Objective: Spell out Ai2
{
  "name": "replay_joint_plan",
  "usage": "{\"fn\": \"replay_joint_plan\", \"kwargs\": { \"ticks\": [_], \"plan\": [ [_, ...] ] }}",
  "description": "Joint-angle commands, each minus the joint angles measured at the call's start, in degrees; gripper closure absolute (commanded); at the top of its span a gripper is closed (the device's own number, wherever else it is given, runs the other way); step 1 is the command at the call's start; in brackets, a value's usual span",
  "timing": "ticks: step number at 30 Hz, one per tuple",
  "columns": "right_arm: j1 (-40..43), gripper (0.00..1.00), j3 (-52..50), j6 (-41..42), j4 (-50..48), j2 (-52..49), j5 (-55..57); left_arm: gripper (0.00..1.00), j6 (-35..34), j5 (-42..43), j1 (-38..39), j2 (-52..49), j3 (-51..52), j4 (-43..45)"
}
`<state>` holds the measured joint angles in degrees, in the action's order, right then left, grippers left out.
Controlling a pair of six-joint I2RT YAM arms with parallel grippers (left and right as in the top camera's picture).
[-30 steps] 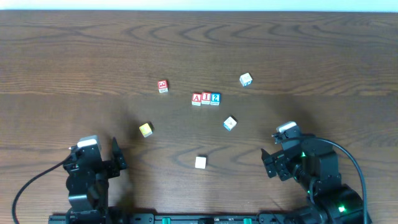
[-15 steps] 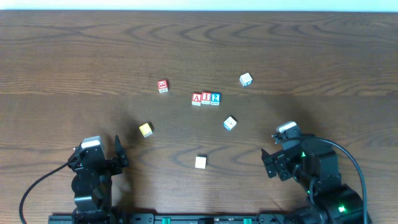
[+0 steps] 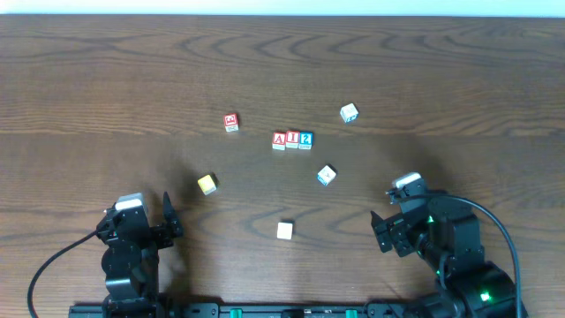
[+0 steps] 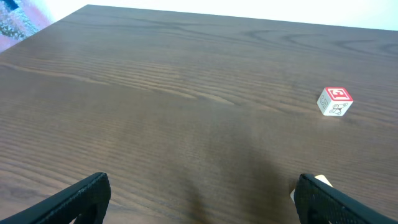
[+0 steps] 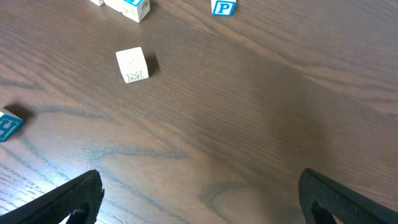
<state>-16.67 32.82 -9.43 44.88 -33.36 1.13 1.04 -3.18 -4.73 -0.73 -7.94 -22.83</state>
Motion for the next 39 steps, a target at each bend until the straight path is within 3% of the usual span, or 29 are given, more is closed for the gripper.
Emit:
{"fn": "replay_joint_plan", "kwargs": {
  "ticks": [1,14,31,39],
  "plan": [
    [0.5,0.01,0.0,0.4,-0.1,0.1,0.4,0.05,-0.8,-0.2,-0.1,0.5,1.3,0.2],
    [0.5,0.01,0.0,-0.5,0.0,0.6,2.6,0.05,-0.8,-0.2,-0.1,0.5,1.3,0.2],
    [9.6,0.01,-15.0,-0.5,1.8,31.3,-2.0,0.05,-0.8,-0.2,-0.1,0.5,1.3,0.2],
    [9.7,0.01,-18.1,-0.5,5.1,33.0,-2.0,0.05,-0.8,-0.2,-0.1,0.5,1.3,0.2]
  ]
}}
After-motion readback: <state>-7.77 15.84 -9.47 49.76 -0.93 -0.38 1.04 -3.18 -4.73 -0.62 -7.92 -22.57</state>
